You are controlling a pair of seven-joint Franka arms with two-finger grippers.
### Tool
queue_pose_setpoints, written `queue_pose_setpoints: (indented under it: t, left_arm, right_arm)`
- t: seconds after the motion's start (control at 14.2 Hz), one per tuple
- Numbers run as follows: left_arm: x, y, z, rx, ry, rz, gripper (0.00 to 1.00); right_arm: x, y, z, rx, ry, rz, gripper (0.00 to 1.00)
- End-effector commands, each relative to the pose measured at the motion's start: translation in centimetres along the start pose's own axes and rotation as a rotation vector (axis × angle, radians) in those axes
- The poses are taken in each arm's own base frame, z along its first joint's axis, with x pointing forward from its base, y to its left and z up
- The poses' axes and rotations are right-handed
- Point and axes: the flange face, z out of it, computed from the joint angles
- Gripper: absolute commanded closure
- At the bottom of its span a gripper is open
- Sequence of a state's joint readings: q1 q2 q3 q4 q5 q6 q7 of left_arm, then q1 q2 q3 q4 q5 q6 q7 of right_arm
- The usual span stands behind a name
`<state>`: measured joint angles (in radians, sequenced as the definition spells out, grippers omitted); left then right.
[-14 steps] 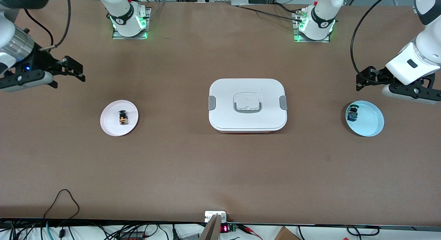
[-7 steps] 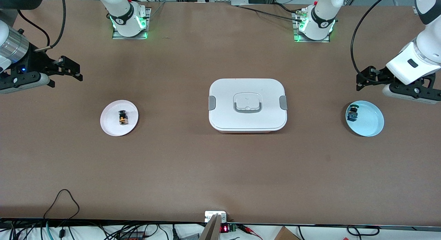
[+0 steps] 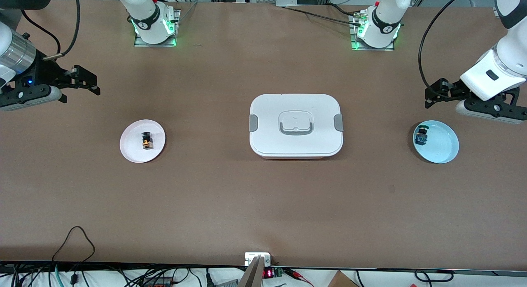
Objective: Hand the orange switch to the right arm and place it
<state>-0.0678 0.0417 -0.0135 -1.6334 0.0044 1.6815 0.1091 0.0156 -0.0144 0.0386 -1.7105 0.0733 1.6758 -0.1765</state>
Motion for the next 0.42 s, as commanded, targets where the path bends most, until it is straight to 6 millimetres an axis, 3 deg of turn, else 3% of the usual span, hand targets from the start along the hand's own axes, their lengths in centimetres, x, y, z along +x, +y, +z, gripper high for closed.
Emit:
queue_pose_setpoints:
  t: [0.0, 0.35]
  left_arm:
    - [-0.43, 0.12, -0.81, 0.018, -0.004, 0.028, 0.00]
    - [-0.45, 0.13, -0.80, 0.018, -0.006, 0.029, 0.00]
  right_arm:
    - [0.14, -0.18, -0.63, -0.007, -0.007, 0.008, 0.00]
    - [0.14, -0.21, -0.69, -0.004, -0.007, 0.003, 0.00]
